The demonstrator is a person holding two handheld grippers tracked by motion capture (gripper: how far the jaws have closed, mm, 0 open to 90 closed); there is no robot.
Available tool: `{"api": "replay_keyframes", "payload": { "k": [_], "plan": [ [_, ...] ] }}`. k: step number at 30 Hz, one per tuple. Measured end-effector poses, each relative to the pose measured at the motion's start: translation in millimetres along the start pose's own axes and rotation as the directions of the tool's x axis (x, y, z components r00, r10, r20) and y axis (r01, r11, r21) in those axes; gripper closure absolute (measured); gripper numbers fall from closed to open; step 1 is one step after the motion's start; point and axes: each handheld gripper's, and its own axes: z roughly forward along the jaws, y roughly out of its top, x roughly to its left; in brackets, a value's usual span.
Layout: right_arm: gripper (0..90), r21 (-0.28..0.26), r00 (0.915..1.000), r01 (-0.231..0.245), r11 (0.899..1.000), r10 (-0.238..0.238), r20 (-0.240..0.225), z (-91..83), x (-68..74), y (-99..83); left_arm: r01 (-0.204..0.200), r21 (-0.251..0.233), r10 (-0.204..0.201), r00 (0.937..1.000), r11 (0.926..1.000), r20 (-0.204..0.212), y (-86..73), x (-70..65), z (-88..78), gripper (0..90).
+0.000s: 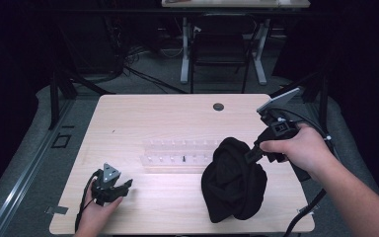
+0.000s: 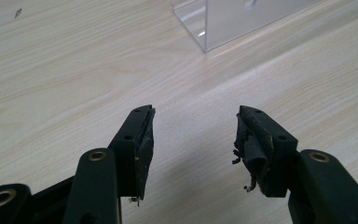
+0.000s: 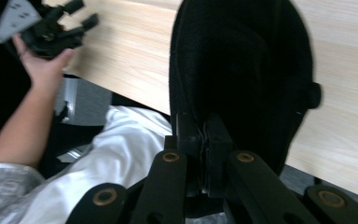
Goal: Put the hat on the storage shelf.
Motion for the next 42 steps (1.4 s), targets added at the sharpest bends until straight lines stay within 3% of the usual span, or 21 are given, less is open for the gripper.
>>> {"api": "replay_keyframes", "payload": {
  "k": [6,11,13,19,21,34,42],
  "plan": [
    [88.3,-0.039,0.9957,-0.025,0.999,0.021,-0.09,-11.4,-0.3,-1.4,0.0,0.0,0.0,1.0,1.0,-0.001,0.1,-0.1,0.1,46.8],
    [88.3,-0.077,0.9907,-0.005,0.997,-0.005,-0.136,-25.9,-3.3,-1.7,0.0,0.0,0.0,1.0,1.0,-0.002,0.1,-0.1,0.2,46.8],
    [88.3,-0.117,0.9872,-0.02,0.993,0.001,-0.159,-30.7,-3.1,-1.9,0.003,0.0,-0.003,1.0,1.0,-0.001,0.1,-0.5,0.4,46.8],
    [88.3,-0.187,0.9768,0.009,0.982,-0.049,-0.208,-40.2,-1.1,1.4,0.003,-0.002,-0.003,1.0,1.0,0.0,0.3,-0.9,0.6,46.8],
    [88.3,-0.205,0.9737,0.022,0.978,-0.067,-0.218,-41.3,-1.8,3.3,0.001,-0.001,-0.001,1.0,1.0,0.0,0.2,-0.5,0.6,46.8],
    [88.4,-0.27,0.9655,-0.01,0.963,-0.061,-0.253,-46.2,-1.7,21.5,-0.001,0.0,0.001,1.0,1.0,0.0,0.2,0.4,0.0,46.8],
    [88.4,-0.304,0.9647,-0.019,0.952,-0.062,-0.256,-49.8,5.2,36.2,0.001,0.0,-0.001,1.0,1.0,0.001,0.4,0.4,0.4,46.8]
  ]
}}
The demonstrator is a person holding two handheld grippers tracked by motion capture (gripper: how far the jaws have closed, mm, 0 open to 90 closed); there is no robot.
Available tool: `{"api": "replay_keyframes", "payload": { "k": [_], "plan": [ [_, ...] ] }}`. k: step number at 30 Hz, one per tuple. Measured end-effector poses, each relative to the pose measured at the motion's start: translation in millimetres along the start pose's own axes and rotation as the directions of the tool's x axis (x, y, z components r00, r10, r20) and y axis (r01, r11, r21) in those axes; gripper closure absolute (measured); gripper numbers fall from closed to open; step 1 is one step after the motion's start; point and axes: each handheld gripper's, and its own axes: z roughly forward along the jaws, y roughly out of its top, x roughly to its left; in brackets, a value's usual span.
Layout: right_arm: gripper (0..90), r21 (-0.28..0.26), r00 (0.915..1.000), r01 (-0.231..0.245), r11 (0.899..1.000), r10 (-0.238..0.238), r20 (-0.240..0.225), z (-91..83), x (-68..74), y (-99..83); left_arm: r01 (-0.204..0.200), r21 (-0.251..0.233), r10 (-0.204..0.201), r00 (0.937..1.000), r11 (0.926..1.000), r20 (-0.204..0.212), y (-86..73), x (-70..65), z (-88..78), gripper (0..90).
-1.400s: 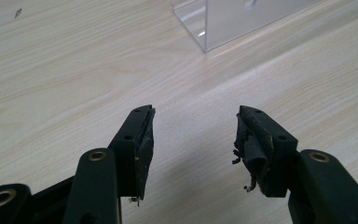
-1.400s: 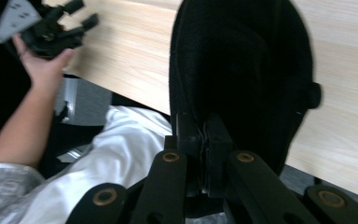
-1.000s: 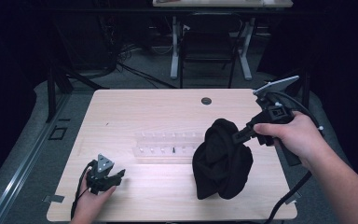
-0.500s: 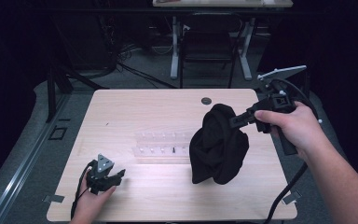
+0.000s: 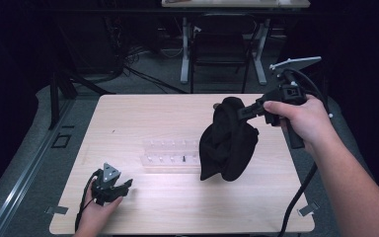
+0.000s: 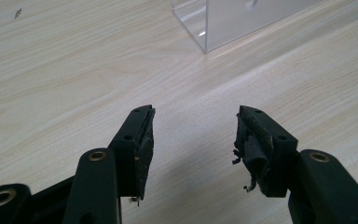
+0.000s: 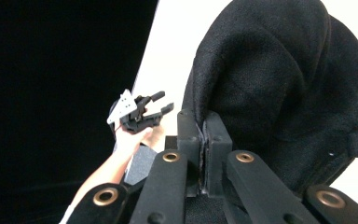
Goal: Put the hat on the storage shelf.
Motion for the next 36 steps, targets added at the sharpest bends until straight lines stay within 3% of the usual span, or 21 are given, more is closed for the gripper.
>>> {"api": "replay_keyframes", "payload": {
  "k": [9,25,36],
  "plan": [
    [88.4,-0.028,0.9999,-0.015,1.0,0.015,-0.009,15.6,5.5,19.1,0.001,-0.001,-0.001,1.0,1.0,0.003,-0.1,-0.1,0.3,46.8],
    [88.4,-0.028,0.9995,-0.029,0.999,0.029,-0.009,51.8,13.5,47.2,-0.002,-0.004,0.002,1.0,1.0,0.007,0.2,-0.2,0.2,46.6],
    [88.3,-0.022,0.9983,-0.051,0.998,0.052,0.028,69.2,11.3,56.6,-0.005,-0.012,0.005,1.0,0.9999,0.008,0.8,-0.4,-0.3,46.6]
  ]
}}
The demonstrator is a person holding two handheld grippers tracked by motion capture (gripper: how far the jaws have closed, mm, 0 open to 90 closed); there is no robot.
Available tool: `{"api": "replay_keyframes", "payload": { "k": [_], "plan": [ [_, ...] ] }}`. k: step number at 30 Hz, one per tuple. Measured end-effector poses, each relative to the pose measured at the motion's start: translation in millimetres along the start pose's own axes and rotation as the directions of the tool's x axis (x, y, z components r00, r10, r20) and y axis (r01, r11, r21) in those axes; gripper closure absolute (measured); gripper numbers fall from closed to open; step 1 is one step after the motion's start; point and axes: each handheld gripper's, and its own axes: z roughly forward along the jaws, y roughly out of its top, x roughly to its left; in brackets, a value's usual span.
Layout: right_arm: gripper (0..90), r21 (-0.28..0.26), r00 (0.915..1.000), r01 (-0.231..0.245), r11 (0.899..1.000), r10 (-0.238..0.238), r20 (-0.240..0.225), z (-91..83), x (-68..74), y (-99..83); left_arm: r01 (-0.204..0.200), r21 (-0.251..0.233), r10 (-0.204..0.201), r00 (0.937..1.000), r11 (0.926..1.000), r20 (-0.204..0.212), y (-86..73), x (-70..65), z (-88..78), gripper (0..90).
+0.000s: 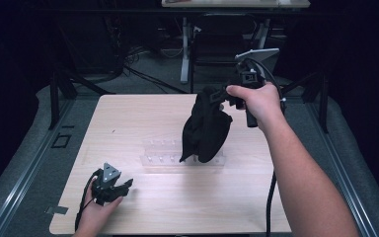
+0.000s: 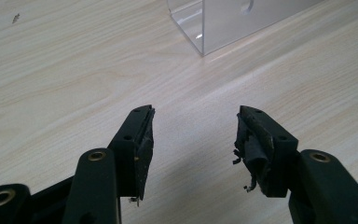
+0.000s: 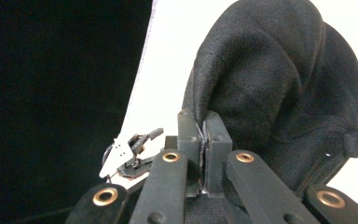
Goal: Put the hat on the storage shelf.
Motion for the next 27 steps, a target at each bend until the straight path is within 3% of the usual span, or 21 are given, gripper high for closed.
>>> {"api": "replay_keyframes", "payload": {
  "k": [7,15,20,27],
  "plan": [
    [88.2,0.0,0.9997,-0.001,1.0,0.001,-0.026,6.3,3.0,0.9,-0.016,-0.031,0.016,0.9998,0.9994,0.009,4.9,-3.7,-4.2,46.6],
    [87.9,-0.009,0.9985,-0.003,1.0,0.003,-0.055,15.4,3.9,2.1,-0.035,-0.073,0.039,0.9973,0.9967,0.061,18.6,-15.8,-10.3,46.7],
    [87.8,0.0,0.9977,0.011,1.0,-0.011,-0.067,20.3,7.5,3.7,-0.036,-0.091,0.047,0.9924,0.9952,0.114,32.6,-24.8,-13.9,47.0],
    [87.6,-0.013,0.9954,0.018,1.0,-0.019,-0.094,26.7,11.5,4.8,-0.067,-0.148,0.092,0.9824,0.9866,0.163,63.0,-38.2,-17.0,47.6]
  ]
}}
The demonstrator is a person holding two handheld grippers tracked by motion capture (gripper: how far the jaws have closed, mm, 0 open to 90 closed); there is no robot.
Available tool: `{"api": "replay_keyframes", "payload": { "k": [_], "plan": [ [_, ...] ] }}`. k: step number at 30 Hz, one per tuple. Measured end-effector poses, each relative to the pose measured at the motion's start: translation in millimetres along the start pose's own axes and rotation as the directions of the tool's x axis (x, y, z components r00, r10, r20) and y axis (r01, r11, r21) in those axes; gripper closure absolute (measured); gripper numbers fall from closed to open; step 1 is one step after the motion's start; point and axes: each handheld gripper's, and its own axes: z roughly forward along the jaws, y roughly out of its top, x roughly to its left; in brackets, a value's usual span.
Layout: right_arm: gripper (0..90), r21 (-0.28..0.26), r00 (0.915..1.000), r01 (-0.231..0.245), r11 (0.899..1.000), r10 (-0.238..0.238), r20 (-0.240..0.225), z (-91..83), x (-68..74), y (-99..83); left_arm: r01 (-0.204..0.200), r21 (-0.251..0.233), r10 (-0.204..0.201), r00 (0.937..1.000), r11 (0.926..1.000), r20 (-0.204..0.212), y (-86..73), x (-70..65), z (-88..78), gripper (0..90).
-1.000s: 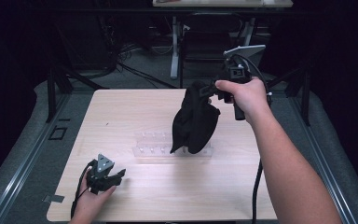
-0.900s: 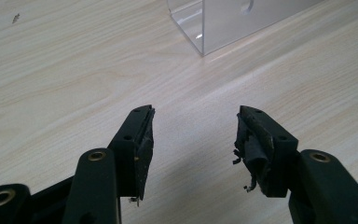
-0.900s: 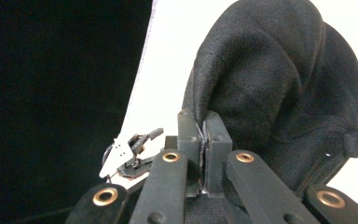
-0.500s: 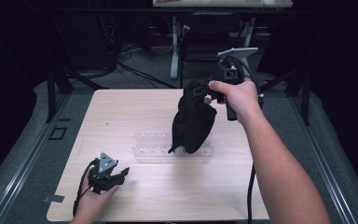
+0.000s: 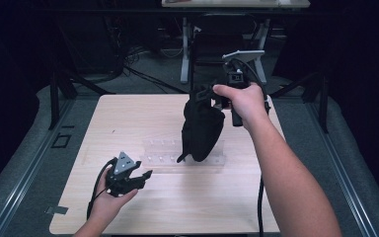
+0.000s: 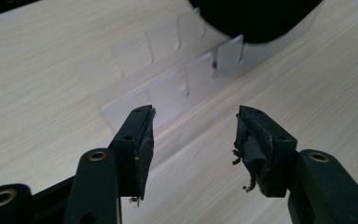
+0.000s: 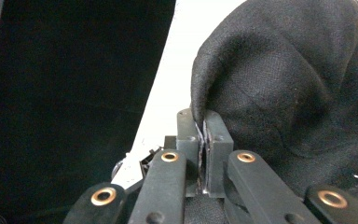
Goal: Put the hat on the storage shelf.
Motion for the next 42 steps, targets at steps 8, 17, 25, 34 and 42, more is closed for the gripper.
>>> {"api": "replay_keyframes", "payload": {
  "k": [8,17,25,34,42],
  "plan": [
    [87.3,-0.003,1.0,0.003,1.0,-0.003,-0.005,4.2,4.0,-0.7,-0.052,-0.058,0.055,0.9975,0.9969,0.044,33.9,-19.7,2.5,56.4],
    [87.1,-0.015,1.0,0.007,1.0,-0.007,-0.005,5.5,5.3,-0.9,-0.13,-0.091,0.139,0.9859,0.9873,0.094,62.3,-47.0,5.7,67.2],
    [87.0,-0.02,0.9999,0.01,1.0,-0.01,-0.002,6.2,5.9,-1.5,-0.189,-0.09,0.198,0.9755,0.9778,0.097,73.5,-62.7,15.4,77.7],
    [85.7,-0.022,0.9999,0.016,1.0,-0.016,-0.003,6.7,8.0,-2.3,-0.216,-0.085,0.222,0.9726,0.9728,0.07,77.8,-65.2,20.3,84.6],
    [81.7,-0.022,0.9993,0.033,0.999,-0.034,-0.017,5.4,13.4,-4.7,-0.224,-0.076,0.23,0.9706,0.9716,0.072,75.3,-61.7,18.1,85.1]
  ]
}}
